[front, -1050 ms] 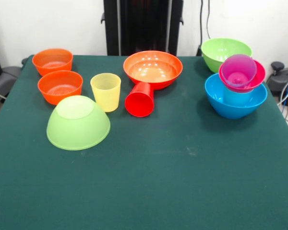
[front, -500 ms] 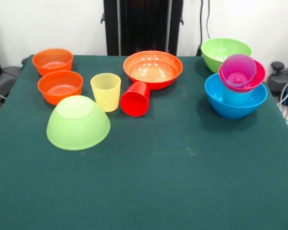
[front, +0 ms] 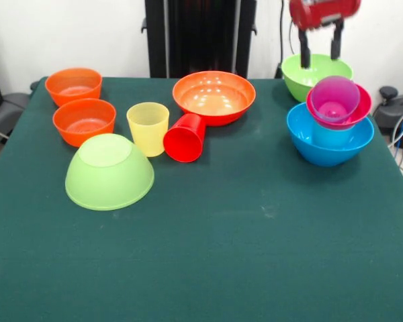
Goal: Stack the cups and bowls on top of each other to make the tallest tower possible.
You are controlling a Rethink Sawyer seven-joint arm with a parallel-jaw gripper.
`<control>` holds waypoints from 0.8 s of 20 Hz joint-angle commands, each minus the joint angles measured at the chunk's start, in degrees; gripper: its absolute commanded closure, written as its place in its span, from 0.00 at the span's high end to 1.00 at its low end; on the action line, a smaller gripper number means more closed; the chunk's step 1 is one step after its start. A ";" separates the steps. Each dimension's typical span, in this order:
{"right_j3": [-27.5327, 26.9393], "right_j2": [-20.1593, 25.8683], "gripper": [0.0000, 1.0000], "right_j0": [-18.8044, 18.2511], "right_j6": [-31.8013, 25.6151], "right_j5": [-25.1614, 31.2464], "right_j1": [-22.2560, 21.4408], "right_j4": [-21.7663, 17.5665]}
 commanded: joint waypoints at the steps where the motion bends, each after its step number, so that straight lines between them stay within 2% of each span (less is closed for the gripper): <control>1: 0.69 -17.00 1.00 9.43 16.08 -12.68 12.88 -6.81; 3: -0.02 -19.94 1.00 12.24 16.83 -15.33 15.31 -6.25; 13: -5.03 -29.10 1.00 20.27 16.64 -24.85 23.24 -4.20; 16: -7.15 -30.71 1.00 21.71 16.18 -27.66 26.24 -2.98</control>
